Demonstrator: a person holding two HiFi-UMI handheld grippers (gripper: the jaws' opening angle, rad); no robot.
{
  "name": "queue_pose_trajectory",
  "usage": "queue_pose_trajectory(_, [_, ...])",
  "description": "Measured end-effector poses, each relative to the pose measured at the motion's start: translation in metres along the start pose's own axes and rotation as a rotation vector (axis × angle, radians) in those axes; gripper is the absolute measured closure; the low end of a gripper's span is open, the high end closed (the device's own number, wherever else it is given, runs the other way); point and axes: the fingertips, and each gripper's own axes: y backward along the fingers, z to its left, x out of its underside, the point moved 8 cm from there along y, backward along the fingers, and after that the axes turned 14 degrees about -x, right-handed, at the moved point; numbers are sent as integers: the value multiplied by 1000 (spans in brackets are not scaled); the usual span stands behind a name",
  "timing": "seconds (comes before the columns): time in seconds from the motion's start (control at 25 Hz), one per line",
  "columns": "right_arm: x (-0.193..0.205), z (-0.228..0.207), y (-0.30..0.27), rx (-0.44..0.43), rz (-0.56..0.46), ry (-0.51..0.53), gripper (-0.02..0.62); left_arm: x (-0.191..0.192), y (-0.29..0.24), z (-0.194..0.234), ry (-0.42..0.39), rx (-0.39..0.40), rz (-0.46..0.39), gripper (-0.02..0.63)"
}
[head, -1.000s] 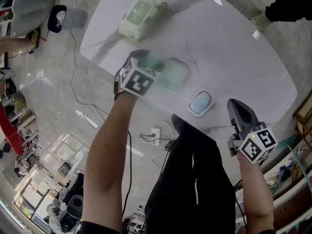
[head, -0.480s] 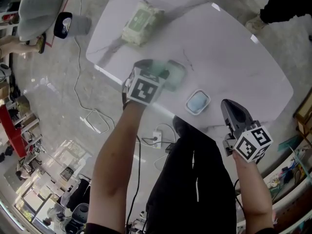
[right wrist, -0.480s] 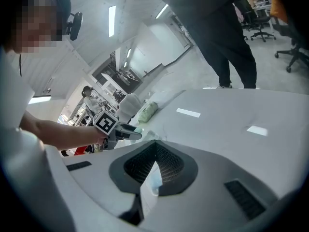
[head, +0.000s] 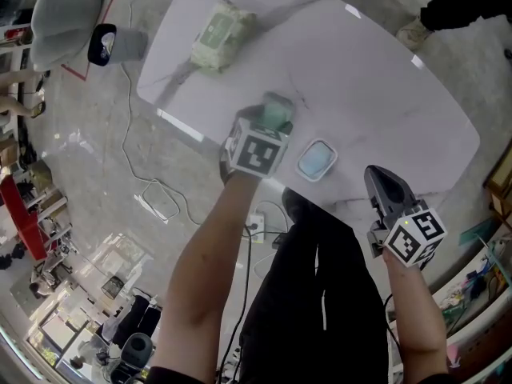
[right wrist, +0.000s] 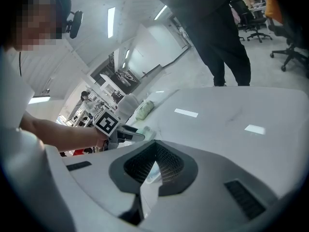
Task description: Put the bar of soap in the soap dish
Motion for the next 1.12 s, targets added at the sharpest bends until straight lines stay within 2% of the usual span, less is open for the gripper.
queue_pose_trajectory(0.32, [6, -9, 13, 12, 2, -16, 582, -9, -10, -1, -16, -74, -35, 321])
queue_pose_trajectory(0.6, [8, -15, 14, 12, 4, -44, 581, -5, -20, -2, -3, -27, -10, 321])
queue_pose_trajectory(0.72, [6, -13, 12, 12, 6, -40, 581, -8, -22, -3, -25, 1, -23, 321])
queue_pose_trajectory(0.96, [10, -14, 9, 12, -3, -55, 581, -13, -13, -8, -120, -72, -70, 321])
queue_pose_trajectory(1.12, [11, -8, 8, 5, -9, -56, 582, -11, -6, -3, -77, -85, -82, 321])
